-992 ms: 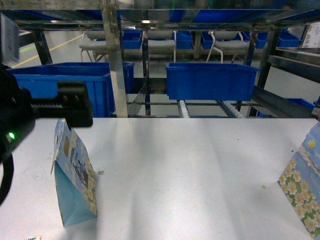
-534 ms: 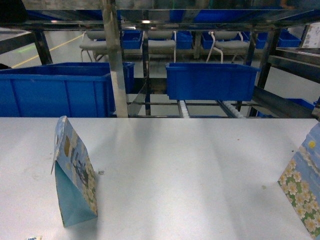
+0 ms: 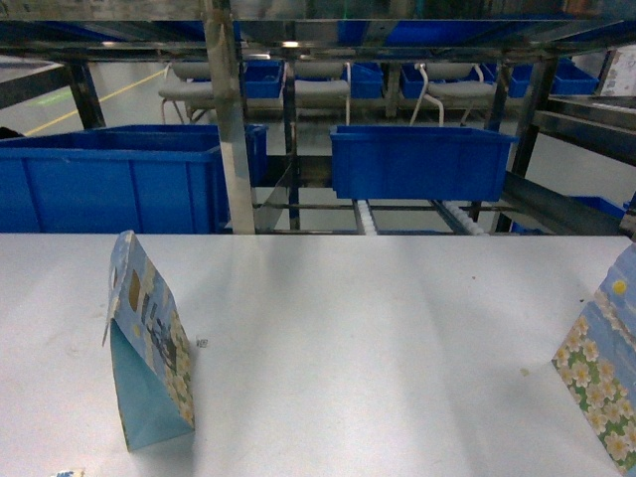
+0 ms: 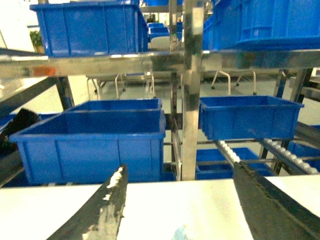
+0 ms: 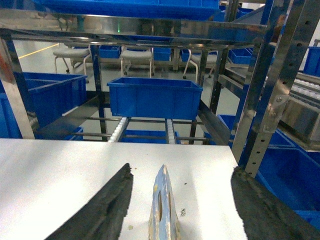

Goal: Move flower gift bag to table near conveyor

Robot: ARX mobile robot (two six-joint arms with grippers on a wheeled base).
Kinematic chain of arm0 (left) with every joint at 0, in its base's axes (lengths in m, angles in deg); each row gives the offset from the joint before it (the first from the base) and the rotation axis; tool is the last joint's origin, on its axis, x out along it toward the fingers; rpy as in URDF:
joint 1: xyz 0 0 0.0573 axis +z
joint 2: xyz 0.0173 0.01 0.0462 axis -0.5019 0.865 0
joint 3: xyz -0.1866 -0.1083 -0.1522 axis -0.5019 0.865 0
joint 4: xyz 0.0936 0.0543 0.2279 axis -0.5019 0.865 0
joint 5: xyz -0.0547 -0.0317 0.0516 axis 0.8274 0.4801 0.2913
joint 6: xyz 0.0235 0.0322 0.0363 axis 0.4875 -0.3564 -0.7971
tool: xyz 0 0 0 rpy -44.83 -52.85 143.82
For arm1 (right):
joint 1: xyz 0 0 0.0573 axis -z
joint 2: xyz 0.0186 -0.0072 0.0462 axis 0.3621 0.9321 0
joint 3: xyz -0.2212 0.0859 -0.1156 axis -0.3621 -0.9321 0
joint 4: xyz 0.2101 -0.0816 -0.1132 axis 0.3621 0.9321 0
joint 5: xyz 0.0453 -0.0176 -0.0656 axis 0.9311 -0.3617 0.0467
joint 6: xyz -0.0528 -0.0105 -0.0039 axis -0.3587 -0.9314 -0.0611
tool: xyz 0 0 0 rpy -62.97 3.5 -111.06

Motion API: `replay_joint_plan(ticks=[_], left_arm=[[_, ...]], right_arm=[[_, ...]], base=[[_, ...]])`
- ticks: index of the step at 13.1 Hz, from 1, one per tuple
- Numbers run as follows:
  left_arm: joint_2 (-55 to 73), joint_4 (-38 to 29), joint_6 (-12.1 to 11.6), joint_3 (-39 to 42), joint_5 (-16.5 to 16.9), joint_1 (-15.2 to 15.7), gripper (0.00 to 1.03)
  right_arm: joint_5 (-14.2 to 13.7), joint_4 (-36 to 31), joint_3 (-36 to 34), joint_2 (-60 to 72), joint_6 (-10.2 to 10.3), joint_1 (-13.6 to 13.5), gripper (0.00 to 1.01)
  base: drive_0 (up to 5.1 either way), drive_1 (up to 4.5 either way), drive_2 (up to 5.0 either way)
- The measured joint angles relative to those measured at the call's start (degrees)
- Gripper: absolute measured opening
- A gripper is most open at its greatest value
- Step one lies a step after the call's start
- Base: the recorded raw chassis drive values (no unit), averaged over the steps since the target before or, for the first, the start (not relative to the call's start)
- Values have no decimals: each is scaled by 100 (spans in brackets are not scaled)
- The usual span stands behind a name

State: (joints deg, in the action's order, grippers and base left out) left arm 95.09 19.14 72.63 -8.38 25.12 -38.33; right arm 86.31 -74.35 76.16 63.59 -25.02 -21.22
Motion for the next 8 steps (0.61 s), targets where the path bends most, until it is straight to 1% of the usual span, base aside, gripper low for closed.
replay_joint_plan(ticks=[1,2,3,4,5,6,7,8], left_arm=[[-155,-46,48,319,79,103,48],[-350,-79,98,647,181,184,33],[-588,-87,103,879,264,240,20],[-857,-111,103,1084,334,315,5],[-1106,-63,129,1287,398,391,2],[-1384,48,122,1519,802,769,2],[-1615,138,131,1648,782,848,2],[-1904,264,133,1773,837,813,2]], right_arm=[[4,50,-138,-168,0,0,46],[2,105,-262,-380,2,0,29],[4,188,-350,-560,0,0,17],[4,273,-452,-756,2,0,3],[7,382,-535,-944,7,0,2],[9,560,-636,-1191,7,0,2],[7,673,-680,-1364,7,0,2],[9,811,-719,-1565,4,0,2]], base=[[0,0,0],[0,0,0],[0,0,0],[0,0,0],[0,0,0],[0,0,0],[0,0,0],[0,0,0]])
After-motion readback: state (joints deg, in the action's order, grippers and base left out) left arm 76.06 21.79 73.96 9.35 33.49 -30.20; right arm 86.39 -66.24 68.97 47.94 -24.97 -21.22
